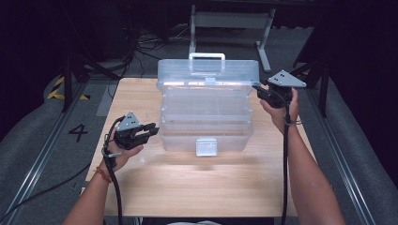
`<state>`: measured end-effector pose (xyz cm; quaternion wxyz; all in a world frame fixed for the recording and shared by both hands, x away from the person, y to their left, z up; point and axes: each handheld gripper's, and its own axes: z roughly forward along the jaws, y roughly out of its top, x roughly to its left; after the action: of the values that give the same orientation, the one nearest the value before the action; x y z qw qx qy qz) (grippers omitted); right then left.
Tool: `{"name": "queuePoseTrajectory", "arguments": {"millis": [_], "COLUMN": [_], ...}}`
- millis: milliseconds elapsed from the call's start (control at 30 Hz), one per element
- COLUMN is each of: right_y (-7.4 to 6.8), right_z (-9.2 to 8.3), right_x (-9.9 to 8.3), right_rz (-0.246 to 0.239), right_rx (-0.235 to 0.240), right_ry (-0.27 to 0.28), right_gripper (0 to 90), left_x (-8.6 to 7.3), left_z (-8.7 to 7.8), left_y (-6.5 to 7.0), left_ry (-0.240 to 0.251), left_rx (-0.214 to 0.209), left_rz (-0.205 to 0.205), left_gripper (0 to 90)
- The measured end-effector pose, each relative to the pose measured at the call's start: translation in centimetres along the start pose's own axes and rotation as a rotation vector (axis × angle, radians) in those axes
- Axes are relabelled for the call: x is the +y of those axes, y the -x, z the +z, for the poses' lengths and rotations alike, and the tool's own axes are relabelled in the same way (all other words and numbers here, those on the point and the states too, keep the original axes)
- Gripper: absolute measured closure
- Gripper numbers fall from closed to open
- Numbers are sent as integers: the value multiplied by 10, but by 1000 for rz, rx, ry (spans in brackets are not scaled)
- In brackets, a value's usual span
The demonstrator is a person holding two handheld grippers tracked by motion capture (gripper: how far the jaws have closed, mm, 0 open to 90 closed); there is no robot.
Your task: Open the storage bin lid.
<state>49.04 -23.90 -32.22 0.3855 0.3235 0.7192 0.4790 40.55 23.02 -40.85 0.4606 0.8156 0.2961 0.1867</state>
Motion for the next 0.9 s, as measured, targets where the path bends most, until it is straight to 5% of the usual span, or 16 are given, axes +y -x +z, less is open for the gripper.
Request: {"name": "queuePoseTrajectory", "arguments": {"millis": [400,900], "right_y": [2,9], "right_z": [8,19], "right_x": [7,3], "right_rz": [2,6], "right_rx": [-23,8], "right_ry": [-4,-14], "right_gripper": [699,670], "left_x": [0,2], "left_z": [1,1], "left_y": [-1,-2], "left_ry": [-6,-1], "left_rx": [1,0], "left_rz": [-4,-5], "left_gripper": [722,723]}}
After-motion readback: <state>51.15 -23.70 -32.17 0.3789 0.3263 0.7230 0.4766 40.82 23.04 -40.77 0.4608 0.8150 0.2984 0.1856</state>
